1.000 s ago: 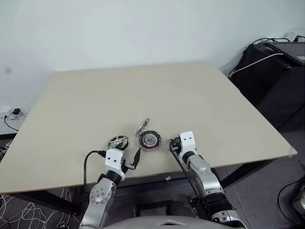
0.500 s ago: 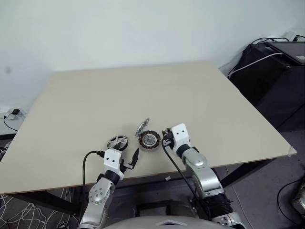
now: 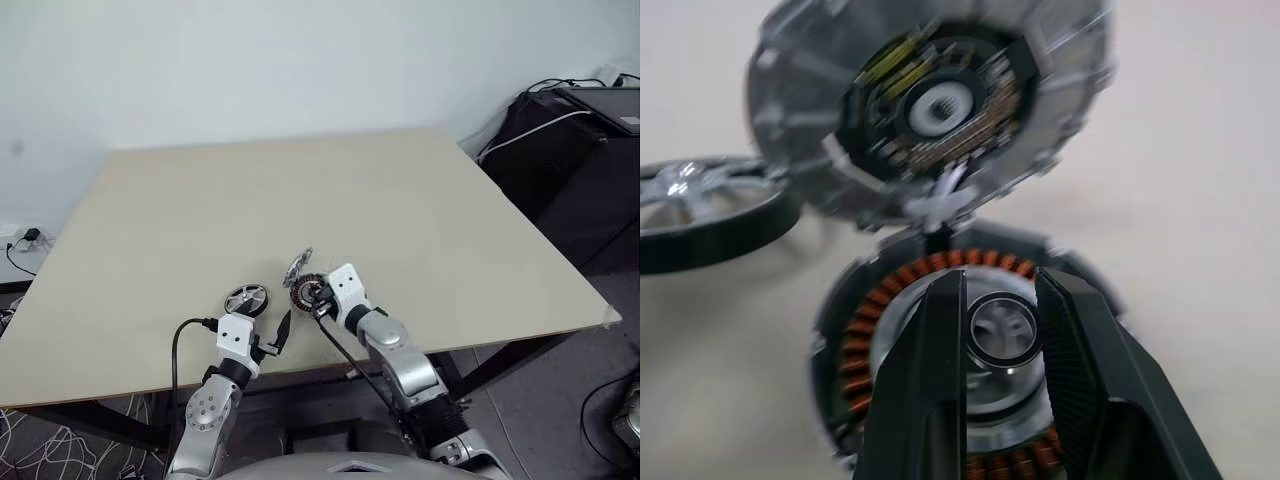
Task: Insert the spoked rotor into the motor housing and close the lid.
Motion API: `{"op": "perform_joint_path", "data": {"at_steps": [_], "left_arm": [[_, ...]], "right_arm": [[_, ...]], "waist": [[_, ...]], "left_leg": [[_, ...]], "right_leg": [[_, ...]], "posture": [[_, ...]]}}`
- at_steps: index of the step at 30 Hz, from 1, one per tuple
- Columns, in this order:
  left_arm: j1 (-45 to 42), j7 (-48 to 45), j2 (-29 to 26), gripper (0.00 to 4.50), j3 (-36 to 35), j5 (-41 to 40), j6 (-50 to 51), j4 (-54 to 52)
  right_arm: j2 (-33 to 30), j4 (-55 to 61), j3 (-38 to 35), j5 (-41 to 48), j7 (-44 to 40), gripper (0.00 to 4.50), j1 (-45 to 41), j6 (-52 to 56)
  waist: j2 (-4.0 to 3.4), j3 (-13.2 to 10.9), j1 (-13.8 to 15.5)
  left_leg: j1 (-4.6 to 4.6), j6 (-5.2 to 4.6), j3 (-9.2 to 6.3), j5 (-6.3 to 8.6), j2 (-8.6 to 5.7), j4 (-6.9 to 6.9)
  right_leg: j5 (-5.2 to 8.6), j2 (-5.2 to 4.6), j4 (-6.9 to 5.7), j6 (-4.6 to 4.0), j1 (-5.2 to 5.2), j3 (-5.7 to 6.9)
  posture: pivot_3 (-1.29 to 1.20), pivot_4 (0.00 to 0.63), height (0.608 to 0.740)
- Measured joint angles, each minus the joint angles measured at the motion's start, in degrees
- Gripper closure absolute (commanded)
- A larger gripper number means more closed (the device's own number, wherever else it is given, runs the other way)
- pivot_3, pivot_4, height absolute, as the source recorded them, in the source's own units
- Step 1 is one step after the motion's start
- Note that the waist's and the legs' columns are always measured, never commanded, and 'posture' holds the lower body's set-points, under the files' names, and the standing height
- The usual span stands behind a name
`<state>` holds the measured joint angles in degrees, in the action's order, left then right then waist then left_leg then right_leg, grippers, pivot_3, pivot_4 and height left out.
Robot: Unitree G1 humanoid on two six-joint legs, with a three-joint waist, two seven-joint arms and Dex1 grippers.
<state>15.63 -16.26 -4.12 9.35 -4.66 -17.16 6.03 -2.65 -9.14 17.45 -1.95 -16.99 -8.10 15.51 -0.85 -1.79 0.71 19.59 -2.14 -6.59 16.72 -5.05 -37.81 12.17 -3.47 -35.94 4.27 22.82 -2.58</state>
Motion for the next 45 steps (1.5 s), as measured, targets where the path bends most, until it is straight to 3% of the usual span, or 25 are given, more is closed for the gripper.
{"op": "perform_joint_path", "data": {"at_steps": [21, 26, 33, 40, 45], "left_arm": [[0.0, 0.0, -0.03, 0.0, -0.03, 0.0, 0.33, -0.43], [0.01, 0.02, 0.0, 0.0, -0.02, 0.0, 0.33, -0.43], [0.11, 0.06, 0.03, 0.0, 0.04, 0.02, 0.53, -0.62], [0.19, 0.03, 0.02, 0.0, 0.15, 0.02, 0.81, -1.04], [-0.04, -0.01, -0.02, 0.0, 0.1, -0.01, 0.93, -1.05]], "right_arm": [[0.88, -6.5, 0.1, -0.21, -0.47, 3.8, -3.54, -1.28], [0.96, -6.76, 0.07, -0.19, -0.48, 2.15, -3.53, -1.27], [0.87, -1.42, -0.43, 1.02, -1.49, 2.15, -1.76, -1.1], [0.05, 7.64, -0.88, 2.03, -1.36, 4.4, -0.62, 2.68], [-2.27, 7.33, 2.41, -3.46, 0.44, 4.46, -1.78, 11.72]], "waist": [[0.0, 0.0, -0.03], [0.0, 0.0, -0.04], [-0.01, 0.0, -0.02], [0.0, 0.01, 0.01], [0.0, 0.01, 0.01]], "left_leg": [[-0.01, 0.01, 0.0, 0.0, 0.0, 0.01], [-0.01, 0.01, 0.0, 0.0, 0.0, 0.01], [0.01, 0.0, 0.0, 0.0, 0.0, 0.01], [0.0, 0.0, -0.01, 0.0, 0.0, 0.01], [0.01, 0.02, 0.0, -0.01, 0.0, 0.0]], "right_leg": [[-0.02, 0.01, -0.01, -0.01, 0.01, 0.0], [-0.02, 0.01, -0.01, -0.01, 0.01, 0.0], [-0.01, 0.0, -0.01, 0.01, 0.02, 0.0], [-0.01, 0.0, -0.01, 0.01, 0.01, 0.0], [-0.01, 0.0, -0.03, 0.0, 0.04, 0.0]], "posture": [[0.0, 0.0, 0.74], [0.0, 0.0, 0.74], [0.0, 0.0, 0.74], [0.0, 0.0, 0.74], [0.0, 0.0, 0.74]]}}
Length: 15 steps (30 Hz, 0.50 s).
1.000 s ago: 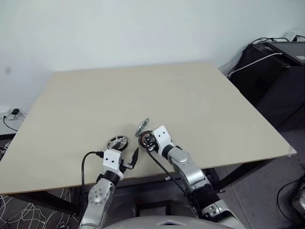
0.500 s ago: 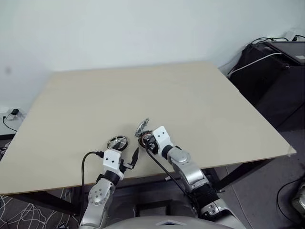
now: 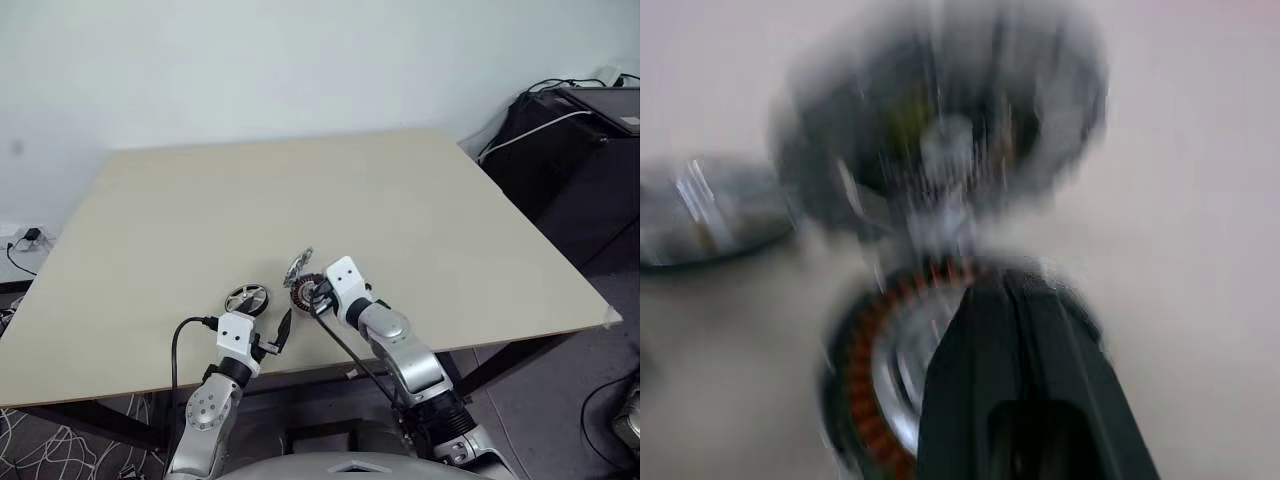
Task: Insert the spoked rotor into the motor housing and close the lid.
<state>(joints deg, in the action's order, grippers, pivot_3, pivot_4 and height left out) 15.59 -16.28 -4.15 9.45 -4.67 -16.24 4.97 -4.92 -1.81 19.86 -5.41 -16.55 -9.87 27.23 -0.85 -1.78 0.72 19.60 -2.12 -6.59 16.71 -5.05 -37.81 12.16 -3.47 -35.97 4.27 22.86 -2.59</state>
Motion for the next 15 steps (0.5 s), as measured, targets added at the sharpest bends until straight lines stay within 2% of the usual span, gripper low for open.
{"op": "perform_joint_path", "data": {"at_steps": [6, 15], "left_arm": [[-0.24, -0.01, -0.04, 0.0, -0.21, -0.05, 0.02, 0.0], [0.18, 0.1, 0.31, 0.0, -0.35, 0.07, -0.04, 0.0]], "right_arm": [[0.25, 0.01, 2.63, -2.76, 0.27, 4.46, -3.19, 5.5], [0.7, -0.77, 4.65, -3.58, 0.11, 4.46, -4.61, 6.87]], "waist": [[0.01, 0.01, 0.01], [0.01, 0.01, -0.04]], "left_leg": [[0.01, 0.0, -0.01, 0.0, 0.0, 0.01], [0.01, 0.01, -0.02, 0.0, 0.0, 0.01]], "right_leg": [[0.0, -0.01, 0.01, 0.0, 0.0, 0.02], [0.0, -0.01, 0.01, 0.01, 0.0, 0.03]], "posture": [[0.0, 0.0, 0.74], [0.0, 0.0, 0.74]]}}
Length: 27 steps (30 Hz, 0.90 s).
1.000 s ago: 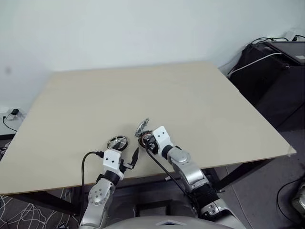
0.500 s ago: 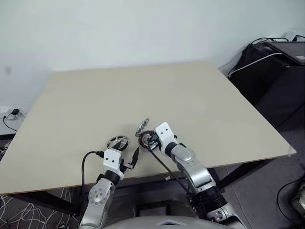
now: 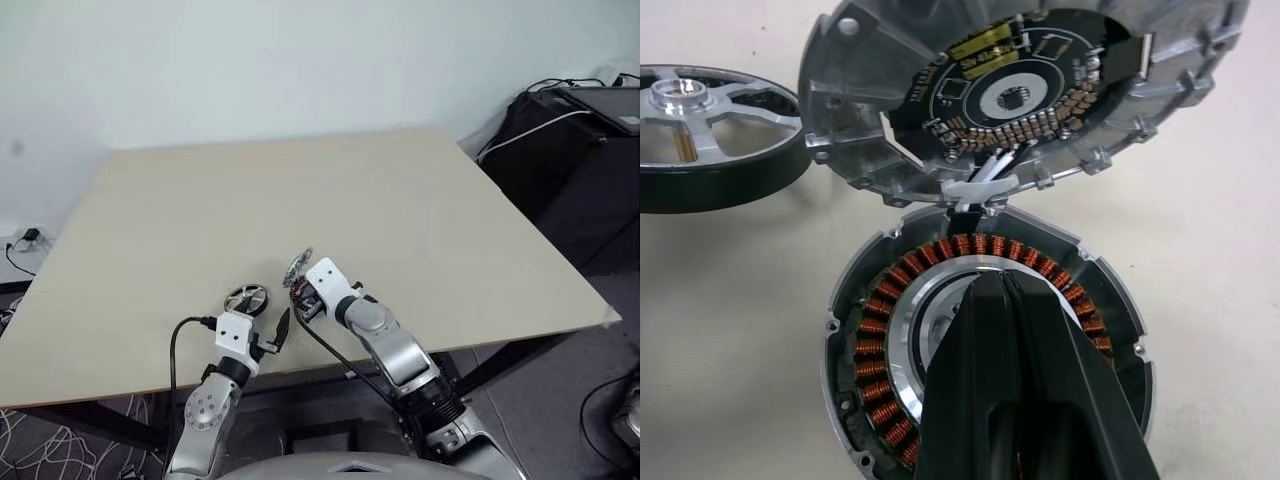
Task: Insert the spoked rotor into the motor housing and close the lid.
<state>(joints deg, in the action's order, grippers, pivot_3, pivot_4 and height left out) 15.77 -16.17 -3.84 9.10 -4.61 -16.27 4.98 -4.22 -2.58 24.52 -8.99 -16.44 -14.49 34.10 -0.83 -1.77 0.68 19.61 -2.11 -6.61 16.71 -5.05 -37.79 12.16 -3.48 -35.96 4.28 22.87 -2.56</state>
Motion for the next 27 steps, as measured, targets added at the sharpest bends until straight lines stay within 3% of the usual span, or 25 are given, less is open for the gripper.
{"op": "perform_joint_path", "data": {"at_steps": [14, 27], "left_arm": [[0.75, 0.4, 0.26, 0.0, 0.31, 0.11, 0.88, -1.04], [0.7, 0.03, -0.07, 0.0, 0.52, 0.04, 1.27, -1.57]], "right_arm": [[1.07, -3.6, 2.91, -0.32, -1.02, 4.46, -1.07, -0.07], [0.33, -3.85, -0.36, -0.07, 0.4, 4.46, -0.91, -0.12]], "waist": [[0.0, 0.0, -0.01], [0.01, 0.01, 0.07]], "left_leg": [[0.0, 0.0, -0.01, 0.0, 0.0, 0.01], [0.0, 0.0, -0.02, 0.0, -0.01, 0.01]], "right_leg": [[0.0, 0.0, 0.0, 0.0, 0.01, 0.01], [0.0, -0.01, 0.0, 0.0, -0.01, 0.02]], "posture": [[0.0, 0.0, 0.74], [0.0, 0.0, 0.74]]}}
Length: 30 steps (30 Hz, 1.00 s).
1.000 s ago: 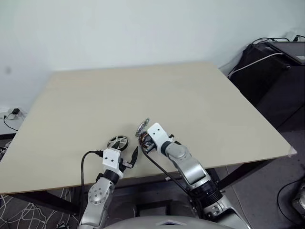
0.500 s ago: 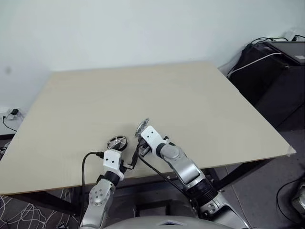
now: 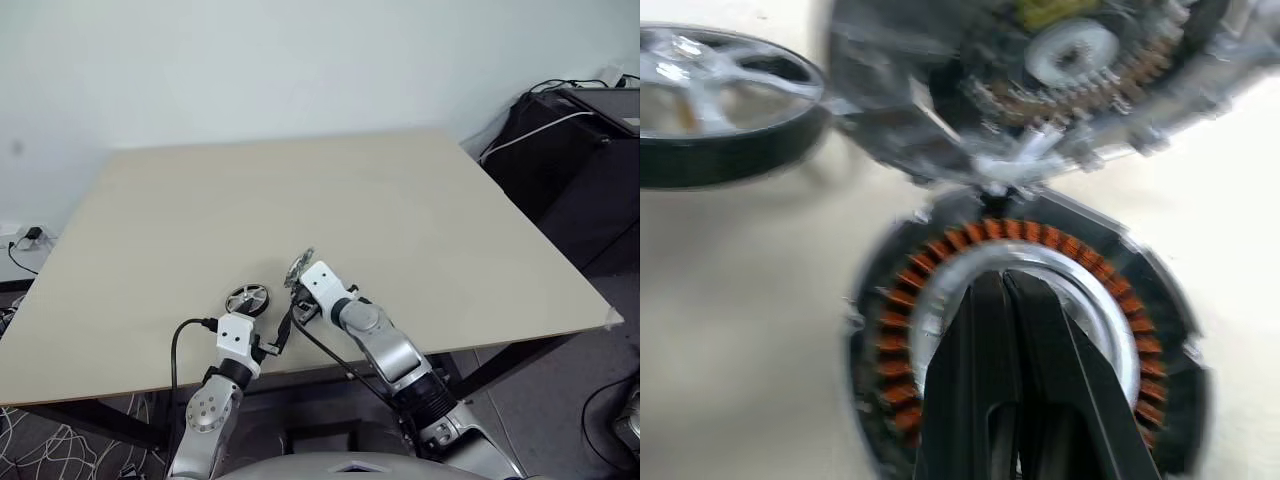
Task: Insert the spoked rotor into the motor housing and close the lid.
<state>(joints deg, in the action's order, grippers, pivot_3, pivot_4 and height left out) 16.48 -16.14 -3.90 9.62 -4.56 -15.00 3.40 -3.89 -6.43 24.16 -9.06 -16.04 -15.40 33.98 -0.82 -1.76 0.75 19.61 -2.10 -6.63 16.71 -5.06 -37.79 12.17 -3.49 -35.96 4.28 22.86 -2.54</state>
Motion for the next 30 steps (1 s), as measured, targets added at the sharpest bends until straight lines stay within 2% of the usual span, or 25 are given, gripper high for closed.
{"op": "perform_joint_path", "data": {"at_steps": [11, 20, 30], "left_arm": [[-0.09, -0.13, 0.15, 0.0, 0.05, 0.03, 0.82, 0.0], [0.14, -0.09, 0.32, 0.0, 0.19, 0.06, 1.95, -1.1], [0.36, -0.07, 0.3, 0.0, 0.17, 0.06, 2.16, -1.25]], "right_arm": [[-2.25, 3.63, -0.7, 0.31, -0.29, 4.46, 2.84, 0.49], [-0.89, 5.28, -3.75, 2.52, -0.02, 4.46, 3.88, -2.21], [0.1, 4.6, -2.95, 2.64, -0.42, 4.46, 2.63, -3.7]], "waist": [[0.05, 0.08, 0.08], [0.05, 0.05, -0.1], [0.05, 0.05, -0.06]], "left_leg": [[-0.01, 0.0, -0.01, 0.0, 0.0, -0.01], [0.03, 0.0, -0.02, 0.0, 0.01, 0.02], [0.02, 0.0, -0.01, 0.0, 0.01, 0.06]], "right_leg": [[0.01, -0.01, 0.02, 0.0, -0.04, 0.01], [0.01, 0.01, 0.02, 0.01, 0.03, 0.01], [0.01, 0.0, 0.02, 0.0, 0.04, 0.01]], "posture": [[0.0, 0.0, 0.74], [0.0, 0.0, 0.74], [0.0, 0.0, 0.74]]}}
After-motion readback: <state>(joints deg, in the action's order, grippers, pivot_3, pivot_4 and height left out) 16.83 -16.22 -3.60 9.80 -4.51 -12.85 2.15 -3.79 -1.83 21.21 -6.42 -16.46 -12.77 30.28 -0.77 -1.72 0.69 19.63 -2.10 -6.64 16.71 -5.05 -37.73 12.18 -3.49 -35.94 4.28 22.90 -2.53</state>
